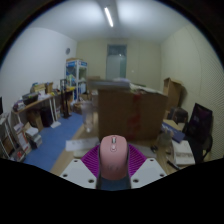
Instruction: Arrange mouse
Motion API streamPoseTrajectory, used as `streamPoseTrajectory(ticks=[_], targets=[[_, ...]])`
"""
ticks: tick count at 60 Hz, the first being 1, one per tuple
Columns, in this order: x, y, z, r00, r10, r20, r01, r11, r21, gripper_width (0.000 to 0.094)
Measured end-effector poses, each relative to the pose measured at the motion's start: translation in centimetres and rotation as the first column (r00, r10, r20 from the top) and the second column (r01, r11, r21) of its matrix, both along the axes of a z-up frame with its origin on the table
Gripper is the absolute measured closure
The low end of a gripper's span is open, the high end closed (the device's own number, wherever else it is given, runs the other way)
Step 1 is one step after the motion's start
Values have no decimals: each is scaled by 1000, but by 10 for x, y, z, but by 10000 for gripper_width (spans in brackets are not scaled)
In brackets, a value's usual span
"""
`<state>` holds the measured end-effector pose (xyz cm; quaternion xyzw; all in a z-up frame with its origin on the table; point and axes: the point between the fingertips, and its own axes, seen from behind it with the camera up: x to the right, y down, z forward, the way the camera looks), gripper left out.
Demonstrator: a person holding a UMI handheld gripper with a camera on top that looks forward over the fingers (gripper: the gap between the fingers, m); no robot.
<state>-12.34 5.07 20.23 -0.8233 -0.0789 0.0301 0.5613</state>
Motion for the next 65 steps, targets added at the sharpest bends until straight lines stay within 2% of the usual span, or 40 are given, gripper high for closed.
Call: streamPoseTrajectory(ticks=[4, 9, 19, 20, 21, 24, 28, 29, 30, 32, 34, 38, 39, 40, 48, 53, 65], targets=[[31, -4, -54, 1000, -22, 13, 23, 996, -81, 610], [51, -11, -129, 999, -47, 9, 47, 978, -202, 610], [43, -33, -213, 998, -56, -33, 43, 948, -316, 606], [43, -37, -221, 998, -52, -19, 43, 943, -329, 549], [43, -30, -215, 999, -51, -16, 45, 961, -274, 593], [42, -31, -221, 998, -56, -12, 50, 957, -286, 564], [42, -35, -216, 998, -61, -26, 49, 943, -330, 516], [42, -35, -216, 998, -58, -25, 46, 940, -338, 441], [41, -34, -216, 998, -55, -25, 43, 937, -347, 458], [42, -31, -223, 999, -43, -24, 32, 929, -370, 430], [39, -34, -217, 999, -40, -31, 24, 916, -401, 348], [37, -41, -209, 996, -73, -55, 40, 893, -448, 46], [37, -42, -206, 995, -82, -59, 47, 893, -447, 52], [37, -44, -201, 994, -91, -61, 55, 895, -442, 103], [32, -78, -154, 986, -161, -37, 133, 908, -398, 100], [17, -115, -121, 978, -201, -50, 167, 908, -384, 98], [-48, -207, -67, 962, -247, -120, 185, 906, -380, 95]])
